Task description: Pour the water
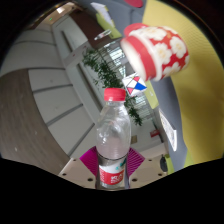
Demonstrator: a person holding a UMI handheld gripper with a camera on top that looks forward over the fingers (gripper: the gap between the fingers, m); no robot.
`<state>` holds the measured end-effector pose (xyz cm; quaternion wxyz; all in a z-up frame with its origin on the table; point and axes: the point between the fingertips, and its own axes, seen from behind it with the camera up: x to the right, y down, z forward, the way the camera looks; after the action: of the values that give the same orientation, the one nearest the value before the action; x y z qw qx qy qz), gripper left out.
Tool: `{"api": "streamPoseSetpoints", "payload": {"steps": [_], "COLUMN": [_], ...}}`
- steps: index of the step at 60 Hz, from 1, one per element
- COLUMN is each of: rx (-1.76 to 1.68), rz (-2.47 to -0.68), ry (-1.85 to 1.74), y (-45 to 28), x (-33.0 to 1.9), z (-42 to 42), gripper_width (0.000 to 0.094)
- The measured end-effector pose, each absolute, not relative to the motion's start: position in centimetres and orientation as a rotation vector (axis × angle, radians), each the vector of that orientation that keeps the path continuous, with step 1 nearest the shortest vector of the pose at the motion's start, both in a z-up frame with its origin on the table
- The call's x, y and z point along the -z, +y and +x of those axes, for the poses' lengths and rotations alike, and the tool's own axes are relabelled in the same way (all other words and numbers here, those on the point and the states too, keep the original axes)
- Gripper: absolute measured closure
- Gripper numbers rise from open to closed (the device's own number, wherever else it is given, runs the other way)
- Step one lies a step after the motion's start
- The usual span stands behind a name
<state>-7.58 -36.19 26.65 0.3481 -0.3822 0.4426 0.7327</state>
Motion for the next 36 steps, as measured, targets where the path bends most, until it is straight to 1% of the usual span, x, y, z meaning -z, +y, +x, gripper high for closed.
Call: {"api": "streamPoseSetpoints", "payload": {"steps": [1, 6, 8, 10, 15, 18, 22, 23, 24, 25, 30, 31, 36], "rx": [-1.908, -1.919, -1.928, -1.927, -1.937, -1.932, -1.916, -1.908, -1.896, -1.871, -1.734, -1.698, -1.433], "rz": [-0.977, -0.953, -0.952, -0.957, -0.979, -1.009, -1.056, -1.07, -1.087, -1.112, -1.216, -1.235, -1.307], "ry": [1.166, 1.232, 1.235, 1.25, 1.251, 1.232, 1.18, 1.162, 1.139, 1.115, 0.935, 0.889, 0.651], "y": [-34.1, -33.7, -34.5, -33.4, -33.5, -33.8, -34.1, -36.1, -36.2, -34.0, -34.8, -35.9, -36.9], "x": [-26.2, -24.3, -24.1, -23.4, -23.3, -22.6, -23.4, -24.1, -24.4, -25.0, -28.0, -28.5, -32.3], "z": [-7.5, -5.5, -5.3, -5.1, -5.5, -5.5, -6.3, -6.4, -6.4, -7.0, -6.8, -6.6, -4.4], "gripper_width": [0.0613, 0.0613, 0.0614, 0.0614, 0.0614, 0.0613, 0.0614, 0.0613, 0.0613, 0.0613, 0.0614, 0.0613, 0.0612]}}
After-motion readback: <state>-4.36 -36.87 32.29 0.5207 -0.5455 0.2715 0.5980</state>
